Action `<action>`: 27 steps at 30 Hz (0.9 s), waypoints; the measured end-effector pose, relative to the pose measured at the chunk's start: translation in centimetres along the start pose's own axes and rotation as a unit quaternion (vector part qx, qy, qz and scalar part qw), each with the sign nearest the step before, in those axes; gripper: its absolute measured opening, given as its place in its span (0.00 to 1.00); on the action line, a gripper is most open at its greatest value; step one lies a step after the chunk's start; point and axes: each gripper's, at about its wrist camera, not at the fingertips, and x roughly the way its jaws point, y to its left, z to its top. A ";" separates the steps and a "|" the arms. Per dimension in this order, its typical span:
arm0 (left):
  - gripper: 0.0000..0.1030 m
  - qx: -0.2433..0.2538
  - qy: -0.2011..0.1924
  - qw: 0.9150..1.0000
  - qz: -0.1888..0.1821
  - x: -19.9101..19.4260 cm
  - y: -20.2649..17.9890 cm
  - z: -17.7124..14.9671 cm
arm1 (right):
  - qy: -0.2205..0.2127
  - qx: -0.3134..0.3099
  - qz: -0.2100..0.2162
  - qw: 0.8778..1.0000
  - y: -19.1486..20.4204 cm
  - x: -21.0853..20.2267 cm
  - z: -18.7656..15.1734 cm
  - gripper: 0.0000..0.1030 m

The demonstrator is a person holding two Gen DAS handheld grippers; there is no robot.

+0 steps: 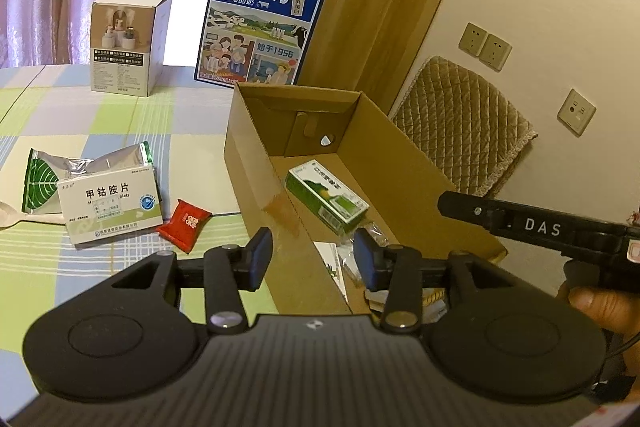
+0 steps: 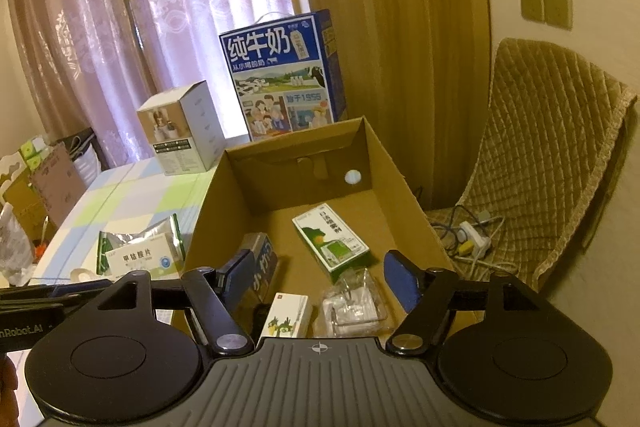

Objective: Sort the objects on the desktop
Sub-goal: 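Withdraw both tools back over the table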

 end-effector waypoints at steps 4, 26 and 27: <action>0.43 -0.003 0.000 1.000 0.005 -0.5 0.4 -0.4 | 0.000 0.013 -0.001 1.000 -0.3 -0.8 -0.4 0.69; 0.97 -0.032 -0.027 0.997 0.064 -8.5 5.6 -3.6 | 0.003 0.008 0.059 0.998 6.9 -6.8 -4.2 0.98; 0.98 -0.035 -0.028 0.997 0.070 -9.0 6.0 -3.8 | 0.004 0.005 0.063 0.998 7.5 -6.9 -4.3 0.98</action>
